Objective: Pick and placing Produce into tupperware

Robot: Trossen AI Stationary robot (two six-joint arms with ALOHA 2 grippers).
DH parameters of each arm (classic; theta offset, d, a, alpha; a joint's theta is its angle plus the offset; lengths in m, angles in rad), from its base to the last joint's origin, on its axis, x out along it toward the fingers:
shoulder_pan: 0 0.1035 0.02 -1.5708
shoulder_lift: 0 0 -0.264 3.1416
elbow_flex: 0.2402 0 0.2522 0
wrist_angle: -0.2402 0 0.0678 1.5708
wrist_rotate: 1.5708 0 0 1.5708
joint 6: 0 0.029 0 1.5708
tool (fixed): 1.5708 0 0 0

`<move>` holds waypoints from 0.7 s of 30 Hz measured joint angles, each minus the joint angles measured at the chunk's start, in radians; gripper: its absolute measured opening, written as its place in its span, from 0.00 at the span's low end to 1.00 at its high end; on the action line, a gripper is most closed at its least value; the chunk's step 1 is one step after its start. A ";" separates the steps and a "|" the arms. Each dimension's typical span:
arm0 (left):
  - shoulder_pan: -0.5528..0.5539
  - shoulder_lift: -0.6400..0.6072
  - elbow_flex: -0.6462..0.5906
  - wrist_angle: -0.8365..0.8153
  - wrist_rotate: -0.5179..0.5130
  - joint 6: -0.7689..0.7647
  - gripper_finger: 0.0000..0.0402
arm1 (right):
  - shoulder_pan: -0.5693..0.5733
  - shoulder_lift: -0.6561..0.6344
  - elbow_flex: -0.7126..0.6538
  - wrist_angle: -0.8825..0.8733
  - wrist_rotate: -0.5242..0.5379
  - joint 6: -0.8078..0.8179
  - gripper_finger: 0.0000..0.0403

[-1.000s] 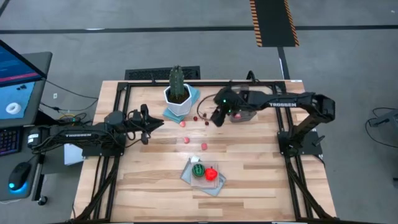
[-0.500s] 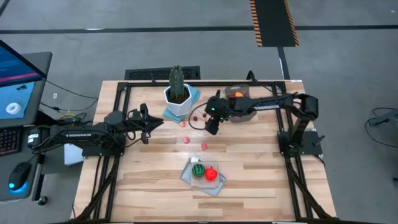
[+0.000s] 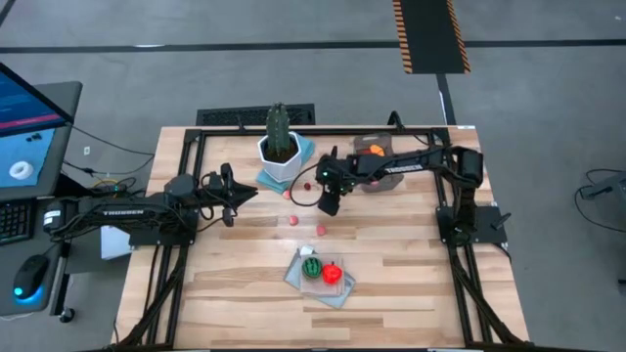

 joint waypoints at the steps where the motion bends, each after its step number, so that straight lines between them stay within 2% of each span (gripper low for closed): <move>1: 0.000 0.000 0.000 -0.001 0.001 0.000 0.11 | -0.003 0.000 0.000 0.003 0.000 0.000 0.54; 8: 0.000 0.000 0.000 0.000 0.001 -0.001 0.11 | -0.020 0.008 0.000 0.021 -0.033 0.001 0.55; 21: 0.000 0.000 0.000 0.001 0.005 -0.010 0.11 | -0.019 0.061 0.000 0.052 -0.032 -0.008 0.56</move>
